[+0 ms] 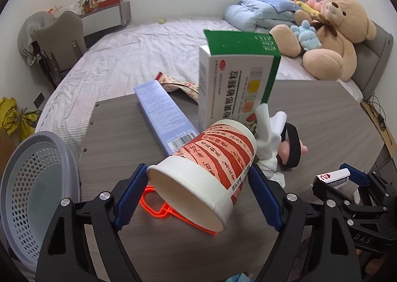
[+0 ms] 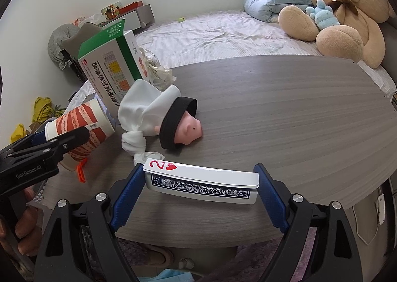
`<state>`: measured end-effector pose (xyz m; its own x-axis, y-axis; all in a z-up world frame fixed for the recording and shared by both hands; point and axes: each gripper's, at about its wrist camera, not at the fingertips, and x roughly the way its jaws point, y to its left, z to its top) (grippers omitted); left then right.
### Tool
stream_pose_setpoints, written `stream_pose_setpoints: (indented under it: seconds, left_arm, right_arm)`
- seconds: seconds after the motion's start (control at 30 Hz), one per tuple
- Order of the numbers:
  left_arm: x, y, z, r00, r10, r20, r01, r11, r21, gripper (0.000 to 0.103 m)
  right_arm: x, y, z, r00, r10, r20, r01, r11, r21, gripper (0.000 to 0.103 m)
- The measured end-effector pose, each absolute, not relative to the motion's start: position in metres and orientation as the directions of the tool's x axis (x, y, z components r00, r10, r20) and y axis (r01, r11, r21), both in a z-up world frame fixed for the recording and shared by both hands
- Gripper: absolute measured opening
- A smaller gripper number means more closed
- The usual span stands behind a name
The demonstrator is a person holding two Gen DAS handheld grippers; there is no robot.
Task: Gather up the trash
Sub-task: 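Grasp the red-and-white paper cup with the left tool while the right tool holds the card, then carry the cup and card over the grey basket and release both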
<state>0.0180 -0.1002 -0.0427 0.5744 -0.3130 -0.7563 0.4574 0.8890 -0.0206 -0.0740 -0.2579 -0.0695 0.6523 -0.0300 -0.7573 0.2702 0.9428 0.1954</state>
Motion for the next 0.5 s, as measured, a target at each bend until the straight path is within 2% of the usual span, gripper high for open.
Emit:
stream_pose_setpoints:
  seconds: [0.27,0.5]
  left_arm:
    - [0.005,-0.059,-0.016,0.662,-0.257,-0.704,0.363,0.932,0.002,0.080]
    - [0.001,-0.002,-0.001,0.723,-0.177,-0.668,0.248,0.969,0.013,0.080]
  right_arm:
    - [-0.070,-0.238,-0.049,0.677,-0.010,-0.736,0.217,0.958,0.186,0.084]
    - [-0.050,-0.189,-0.022,0.707,0.064,-0.704,0.084,0.981,0.173,0.084]
